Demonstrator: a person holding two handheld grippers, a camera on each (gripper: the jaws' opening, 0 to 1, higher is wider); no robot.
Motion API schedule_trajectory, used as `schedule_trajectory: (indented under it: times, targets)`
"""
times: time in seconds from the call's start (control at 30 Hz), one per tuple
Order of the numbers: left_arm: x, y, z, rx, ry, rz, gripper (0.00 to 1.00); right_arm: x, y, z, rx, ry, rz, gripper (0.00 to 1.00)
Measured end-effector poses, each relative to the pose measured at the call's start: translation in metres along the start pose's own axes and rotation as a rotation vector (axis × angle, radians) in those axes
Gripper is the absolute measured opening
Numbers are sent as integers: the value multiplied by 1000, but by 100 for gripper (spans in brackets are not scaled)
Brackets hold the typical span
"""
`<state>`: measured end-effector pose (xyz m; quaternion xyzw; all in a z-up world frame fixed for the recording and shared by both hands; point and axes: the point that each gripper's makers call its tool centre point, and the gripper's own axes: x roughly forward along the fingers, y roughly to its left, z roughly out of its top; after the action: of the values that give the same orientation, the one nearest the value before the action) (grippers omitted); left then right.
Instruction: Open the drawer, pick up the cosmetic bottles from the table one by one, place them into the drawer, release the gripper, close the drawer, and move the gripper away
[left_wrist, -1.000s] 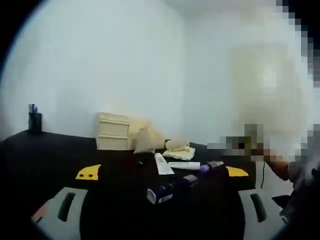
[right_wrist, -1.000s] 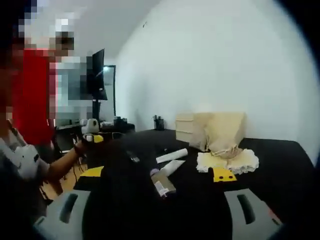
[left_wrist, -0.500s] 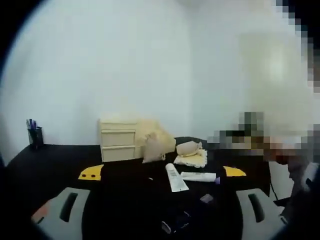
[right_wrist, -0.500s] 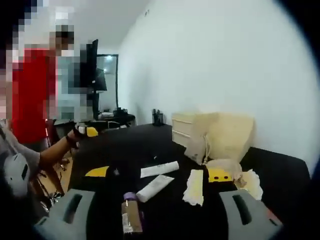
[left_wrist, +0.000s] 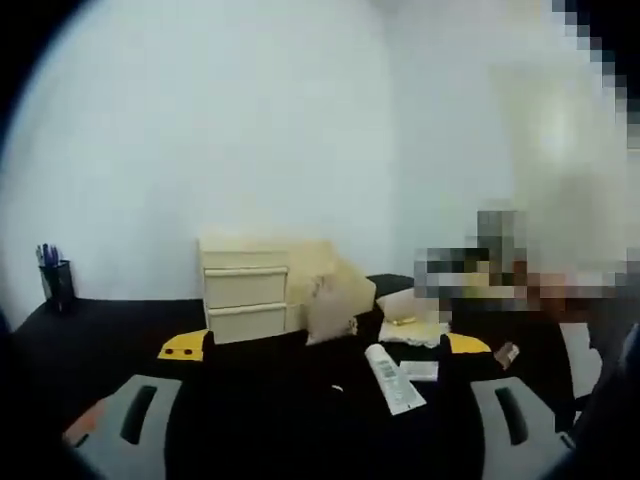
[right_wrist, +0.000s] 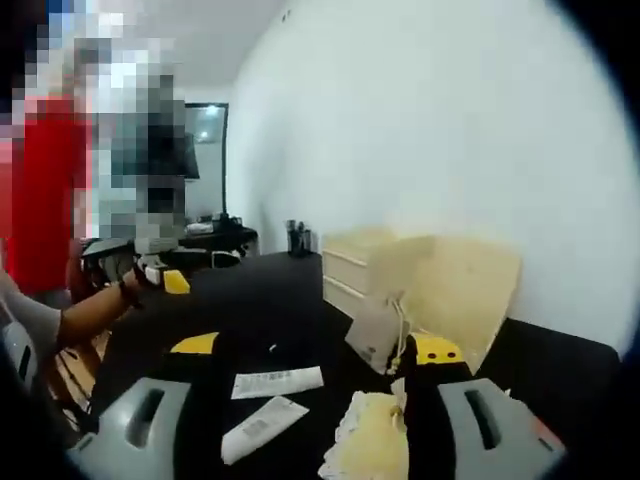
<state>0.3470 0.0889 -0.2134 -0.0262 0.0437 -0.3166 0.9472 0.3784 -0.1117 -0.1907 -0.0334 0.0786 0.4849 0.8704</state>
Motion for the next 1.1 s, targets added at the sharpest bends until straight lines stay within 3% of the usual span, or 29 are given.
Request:
schedule_trajectory:
  times: [0.13, 0.33, 0.63, 0.7, 1.1]
  targets:
    - [7, 7, -2, -11, -11, -12, 87, 9, -11, 3, 6, -5, -9, 66]
    - [11, 10, 0, -18, -45, -37, 86, 25, -18, 5, 20, 0, 2, 55]
    - [8, 2, -30, 9, 5, -48, 85, 66, -53, 2, 50, 18, -38, 46]
    - [6, 2, -28, -23, -14, -58, 85, 76, -59, -1, 62, 26, -40, 45]
    - [-2, 18, -18, -28, -48, -41, 83, 110, -79, -7, 75, 43, -57, 38]
